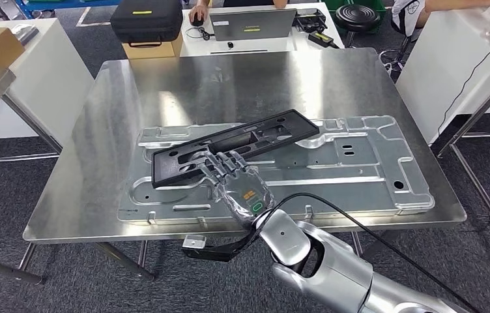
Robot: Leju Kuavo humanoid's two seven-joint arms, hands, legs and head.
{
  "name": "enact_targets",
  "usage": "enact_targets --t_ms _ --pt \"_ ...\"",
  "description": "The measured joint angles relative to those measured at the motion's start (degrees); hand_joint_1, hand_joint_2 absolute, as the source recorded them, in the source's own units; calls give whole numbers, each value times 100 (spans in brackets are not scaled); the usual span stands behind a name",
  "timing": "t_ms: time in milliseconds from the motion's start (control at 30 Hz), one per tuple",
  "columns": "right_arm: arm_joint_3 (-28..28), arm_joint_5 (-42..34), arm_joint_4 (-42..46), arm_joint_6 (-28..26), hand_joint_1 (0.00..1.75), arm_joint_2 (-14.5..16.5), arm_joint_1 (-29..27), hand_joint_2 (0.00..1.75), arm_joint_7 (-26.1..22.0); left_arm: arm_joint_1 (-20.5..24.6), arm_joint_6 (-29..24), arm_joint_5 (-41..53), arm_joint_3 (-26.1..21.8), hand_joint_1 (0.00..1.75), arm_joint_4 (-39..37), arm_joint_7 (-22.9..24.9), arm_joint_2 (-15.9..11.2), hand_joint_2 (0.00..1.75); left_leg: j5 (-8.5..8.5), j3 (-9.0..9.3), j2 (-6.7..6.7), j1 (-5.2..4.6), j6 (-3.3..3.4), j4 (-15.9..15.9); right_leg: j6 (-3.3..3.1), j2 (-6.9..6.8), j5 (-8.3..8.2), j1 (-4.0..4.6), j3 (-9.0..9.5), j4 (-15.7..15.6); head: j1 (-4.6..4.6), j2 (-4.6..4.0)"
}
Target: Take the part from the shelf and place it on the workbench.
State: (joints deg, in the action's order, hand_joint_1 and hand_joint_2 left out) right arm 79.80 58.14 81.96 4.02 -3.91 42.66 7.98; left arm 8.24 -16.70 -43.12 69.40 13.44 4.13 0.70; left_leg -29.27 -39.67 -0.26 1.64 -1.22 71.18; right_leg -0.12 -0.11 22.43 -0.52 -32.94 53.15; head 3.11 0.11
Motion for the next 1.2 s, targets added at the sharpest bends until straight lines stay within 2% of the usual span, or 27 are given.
enact_targets --t_ms 67,133,200,267,300,333,400,433,467,500,533,567,633,667,700,767,800,833,900,933,967,1000,1033,1067,1133,1167,1200 --pt "-1 0 0 1 0 1 0 175 1 11 1 0 0 0 0 -2 0 0 266 567 0 -14 47 -705 25 4 -99 5 -112 4 -5 0" --pt "-4 -1 0 2 0 1 3 175 3 39 1 0 0 0 0 -9 -1 0 345 1137 -1 -53 116 -1575 77 3 -185 19 -180 11 -13 0" --pt "-5 -2 1 2 0 1 8 175 4 56 0 0 0 0 0 -15 -2 0 334 1318 -8 -100 182 -1925 145 -6 -281 18 -219 3 -25 1" --pt "-4 -7 1 3 0 -3 10 175 8 51 0 -1 0 0 0 -15 2 0 426 1231 -4 -96 253 -1926 215 1 -293 8 -266 20 -43 1" --pt "-3 -11 1 7 0 -7 9 175 12 51 -1 -1 0 0 0 -15 2 0 488 1177 4 -83 297 -1933 245 7 -151 4 -324 133 -48 1" --pt "-3 -15 0 10 0 -11 8 175 16 53 -2 -1 0 0 0 -15 1 0 558 1115 13 -67 335 -1943 270 13 88 -2 -409 344 -51 0" --pt "-2 -24 0 16 0 -17 5 175 20 60 -4 1 0 0 0 -15 -1 0 699 959 23 -59 378 -1938 313 15 718 -21 -637 1132 -51 0" --pt "-1 -28 0 17 0 -21 2 175 20 59 -3 2 0 0 0 -15 -1 0 770 873 26 -60 379 -1934 334 15 905 -26 -714 1530 -51 0" --pt "-1 -35 0 17 0 -26 -2 175 20 58 -2 3 0 0 0 -15 1 0 845 779 28 -57 373 -1930 355 15 953 -32 -725 1815 -50 0" --pt "0 -41 0 17 0 -32 -4 175 20 57 -1 4 0 0 0 -15 1 0 916 686 31 -51 359 -1923 369 15 849 -41 -632 1880 -49 0" --pt "0 -44 0 17 0 -37 -5 175 21 56 0 8 0 0 0 -15 2 0 980 600 32 -42 339 -1913 377 15 675 -52 -453 1747 -48 0" --pt "-1 -46 0 17 0 -40 -5 175 22 58 0 13 0 0 0 -15 2 0 1041 520 30 -34 311 -1895 382 15 519 -65 -158 1403 -48 1" --pt "-6 -46 1 15 0 -37 0 175 26 63 -1 20 0 0 0 -14 -1 0 1150 405 24 -34 240 -1865 359 31 504 -59 492 486 -46 2" --pt "-8 -46 2 15 0 -34 2 175 27 66 -1 21 0 0 0 -13 -1 0 1217 377 22 -38 202 -1873 328 43 551 -46 700 141 -52 1" --pt "-8 -46 2 15 0 -33 7 175 28 66 0 21 0 0 0 -9 -1 0 1291 356 23 -38 164 -1900 285 56 589 -23 773 -33 -56 1" --pt "-4 -48 2 17 0 -36 10 175 28 54 4 21 0 0 0 -2 0 0 1391 306 23 -20 94 -1956 175 54 480 -17 659 -62 -62 -1" --pt "-4 -49 2 17 0 -37 11 175 28 43 6 21 0 0 0 2 0 0 1289 245 23 -9 68 -1888 121 47 411 -24 585 -62 -62 0" --pt "-3 -50 2 17 0 -37 7 175 29 33 7 21 0 0 0 3 0 0 1064 162 23 -3 47 -1699 72 38 333 -35 503 -72 -63 0" --pt "-4 -57 2 17 0 -37 6 175 37 32 6 22 0 0 0 2 0 0 398 -57 26 -1 22 -906 19 30 201 -28 331 -74 -69 0" --pt "-4 -76 2 17 0 -38 1 175 44 36 3 23 0 0 0 1 0 0 174 -148 26 -3 14 -449 9 26 141 -15 249 -73 -68 0" --pt "-4 -98 2 17 0 -39 -6 175 52 41 0 23 0 0 0 1 0 0 89 -195 26 -6 12 -85 7 22 87 -1 169 -72 -69 0" --pt "-4 -126 1 17 0 -40 -16 175 58 42 -3 24 0 0 0 1 0 0 156 -169 26 -10 18 104 7 19 32 11 93 -71 -69 0" --pt "-4 -155 1 17 0 -42 -27 175 63 40 -6 24 0 0 0 2 0 0 314 -59 26 -18 34 89 12 16 -22 20 23 -69 -73 0" --pt "-5 -176 2 18 0 -44 -34 175 67 40 -6 24 0 0 0 3 0 0 471 159 26 -29 61 -153 22 15 -75 27 -40 -68 -79 0" --pt "-14 -225 2 16 0 -46 -39 87 74 53 -10 24 0 0 0 6 -1 0 547 803 26 -70 147 -1047 58 16 -159 42 -124 -58 -104 0" --pt "-24 -253 2 14 0 -46 -38 44 77 70 -13 24 0 0 0 8 -1 0 466 1086 25 -95 189 -1484 86 17 -198 50 -149 -50 -117 0" --pt "-37 -280 2 13 0 -46 -37 0 79 87 -15 24 0 0 0 10 -1 0 378 1254 25 -117 222 -1763 116 17 -233 55 -171 -43 -128 0"
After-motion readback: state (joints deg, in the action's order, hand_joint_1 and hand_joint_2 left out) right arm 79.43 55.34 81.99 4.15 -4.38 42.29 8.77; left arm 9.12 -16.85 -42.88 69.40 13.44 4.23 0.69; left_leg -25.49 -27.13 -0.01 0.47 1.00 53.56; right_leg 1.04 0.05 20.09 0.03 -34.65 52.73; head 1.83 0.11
